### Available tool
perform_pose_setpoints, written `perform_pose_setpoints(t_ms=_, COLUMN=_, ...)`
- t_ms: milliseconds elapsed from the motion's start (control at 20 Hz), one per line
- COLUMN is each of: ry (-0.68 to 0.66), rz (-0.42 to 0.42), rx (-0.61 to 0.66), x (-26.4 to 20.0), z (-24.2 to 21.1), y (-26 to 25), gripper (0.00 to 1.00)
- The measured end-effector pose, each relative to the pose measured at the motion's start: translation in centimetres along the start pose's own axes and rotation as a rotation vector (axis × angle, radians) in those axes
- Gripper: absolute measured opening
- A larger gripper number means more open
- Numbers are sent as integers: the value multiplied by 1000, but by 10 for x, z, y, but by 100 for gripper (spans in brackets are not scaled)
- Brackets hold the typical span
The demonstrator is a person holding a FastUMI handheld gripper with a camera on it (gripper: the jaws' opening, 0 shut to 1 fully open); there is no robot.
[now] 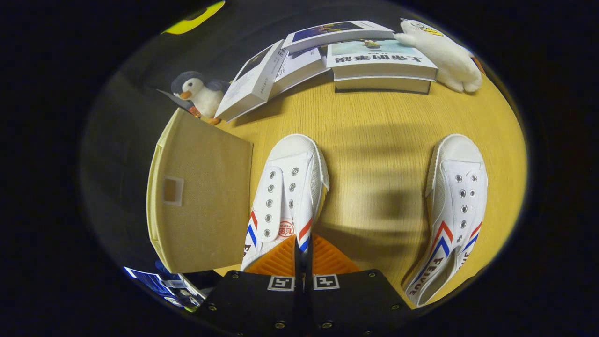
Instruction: Open the storage box then place both shoes into the box .Put the left shoe in first, then the right shoe, with the right side of both shoes facing outward in a uniform manner.
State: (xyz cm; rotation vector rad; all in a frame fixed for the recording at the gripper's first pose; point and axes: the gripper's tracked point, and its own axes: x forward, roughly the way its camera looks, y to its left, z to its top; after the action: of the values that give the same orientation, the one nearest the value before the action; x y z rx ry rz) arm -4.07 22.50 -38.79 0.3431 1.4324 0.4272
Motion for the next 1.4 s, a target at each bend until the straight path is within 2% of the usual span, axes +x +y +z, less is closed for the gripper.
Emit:
perform_pose_setpoints(t_ms=350, ry=-26, rz=-26, rx=-54, x=-59, z=25, y=31, gripper=0)
perform_pose_setpoints(t_ms=750, ry=-65, rz=11, rx=-147, x=-103, z=50, y=83, gripper=0)
perform_pose_setpoints(t_ms=1100, ry=-65, rz=92, rx=-243, x=-110, z=60, y=148, gripper=0)
perform_pose_setpoints(t_ms=1400, ry=-38, rz=124, rx=-324, x=-95, z=60, y=195, gripper=0)
